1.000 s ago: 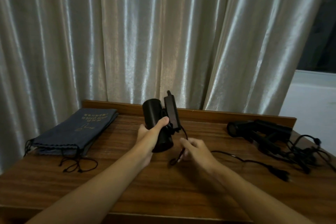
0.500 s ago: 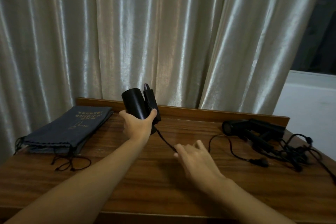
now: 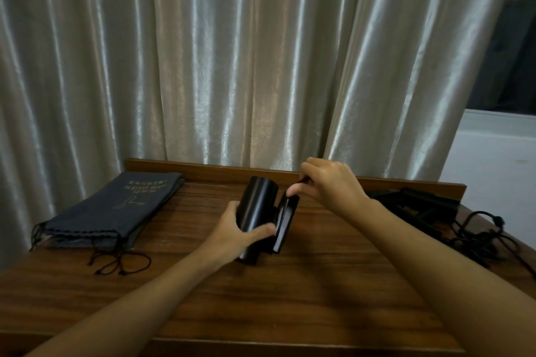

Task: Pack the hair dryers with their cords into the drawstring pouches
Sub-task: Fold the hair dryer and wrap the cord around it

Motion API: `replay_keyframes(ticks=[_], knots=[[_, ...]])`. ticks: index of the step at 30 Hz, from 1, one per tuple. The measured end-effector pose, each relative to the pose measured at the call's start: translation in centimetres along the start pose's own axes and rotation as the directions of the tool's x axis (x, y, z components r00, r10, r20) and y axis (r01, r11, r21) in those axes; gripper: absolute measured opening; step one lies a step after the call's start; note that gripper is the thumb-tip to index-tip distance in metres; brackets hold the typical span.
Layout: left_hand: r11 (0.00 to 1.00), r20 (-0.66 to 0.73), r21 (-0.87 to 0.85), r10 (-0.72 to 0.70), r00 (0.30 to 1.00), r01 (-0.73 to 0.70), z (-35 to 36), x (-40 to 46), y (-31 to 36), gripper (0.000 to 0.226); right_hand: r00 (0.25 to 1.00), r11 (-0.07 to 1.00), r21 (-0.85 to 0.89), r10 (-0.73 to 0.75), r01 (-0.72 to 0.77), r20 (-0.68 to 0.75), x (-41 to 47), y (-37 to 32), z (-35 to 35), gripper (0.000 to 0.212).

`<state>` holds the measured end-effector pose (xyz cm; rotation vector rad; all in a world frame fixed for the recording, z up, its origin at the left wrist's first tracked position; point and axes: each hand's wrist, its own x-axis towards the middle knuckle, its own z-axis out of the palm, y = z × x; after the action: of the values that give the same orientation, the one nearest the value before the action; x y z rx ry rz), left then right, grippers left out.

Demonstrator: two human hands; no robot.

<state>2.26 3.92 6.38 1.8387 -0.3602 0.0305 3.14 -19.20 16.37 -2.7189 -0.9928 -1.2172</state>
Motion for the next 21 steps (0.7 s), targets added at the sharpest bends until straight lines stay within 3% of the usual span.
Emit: replay_keyframes(ticks=[4,7,11,14,17,21], knots=[[0.995,0.138,0.089,-0.059,0.989,0.047,0.2,-0.7,0.0,0.102,0.976,0.995,-0.002,0.101,-0.103,0.195,0.6,0.2,0.9,0.067],[0.992,0.127,0.062,-0.12,0.985,0.112,0.6,-1.3,-0.3,0.101,0.955,0.99,-0.004,0.137,-0.141,0.264,1.0,0.4,1.5,0.064],[0.964,0.109,-0.065,-0.25,0.962,0.258,0.5,-2.1,-0.2,0.097,0.915,0.954,0.17,0.171,-0.246,0.365,1.1,1.7,1.5,0.047],[0.879,0.296,-0.283,-0.301,0.906,0.385,-0.4,-2.6,0.3,0.09,0.892,0.908,0.243,0.23,-0.341,0.39,0.7,2.3,1.8,0.051],[0.776,0.434,-0.423,-0.28,0.856,0.468,-1.4,-3.5,0.6,0.09,0.84,0.748,0.437,0.293,-0.499,0.458,0.1,2.5,2.1,0.066],[0.705,0.53,-0.458,-0.272,0.803,0.541,-2.1,-4.2,0.3,0.1,0.802,0.571,0.576,0.299,-0.584,0.516,-0.8,2.4,2.5,0.046]])
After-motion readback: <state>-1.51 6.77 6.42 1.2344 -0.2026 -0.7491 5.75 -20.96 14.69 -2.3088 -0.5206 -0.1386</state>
